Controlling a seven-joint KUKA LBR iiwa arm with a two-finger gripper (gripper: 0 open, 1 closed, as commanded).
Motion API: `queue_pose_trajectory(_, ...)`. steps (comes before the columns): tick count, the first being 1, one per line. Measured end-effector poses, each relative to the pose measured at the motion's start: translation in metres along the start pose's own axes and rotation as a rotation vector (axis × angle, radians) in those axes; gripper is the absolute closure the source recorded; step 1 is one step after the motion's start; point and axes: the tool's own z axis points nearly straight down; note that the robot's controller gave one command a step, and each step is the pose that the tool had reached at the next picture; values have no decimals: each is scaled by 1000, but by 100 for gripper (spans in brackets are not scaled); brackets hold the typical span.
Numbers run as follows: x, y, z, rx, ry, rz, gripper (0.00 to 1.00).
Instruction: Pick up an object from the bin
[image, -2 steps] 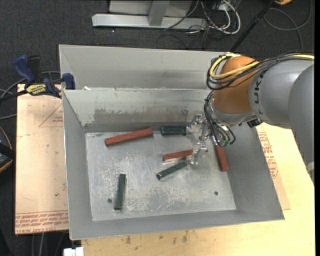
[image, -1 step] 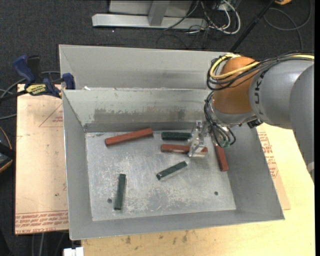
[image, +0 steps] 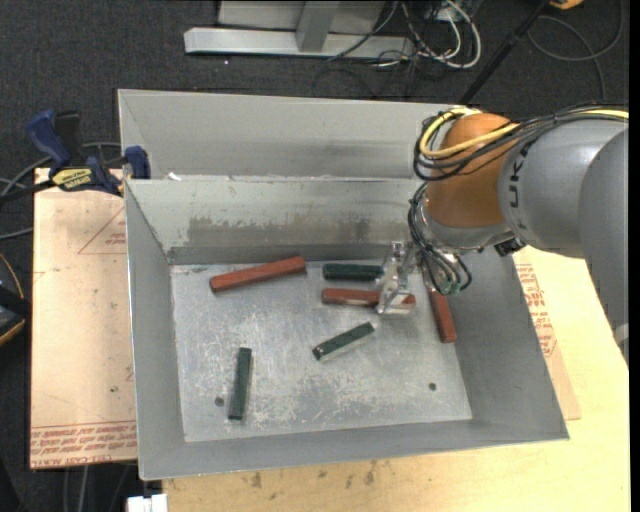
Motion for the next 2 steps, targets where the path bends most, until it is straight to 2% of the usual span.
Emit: queue_pose_trajectory(2, 2, 0, -21, -1, 8, 0, 100)
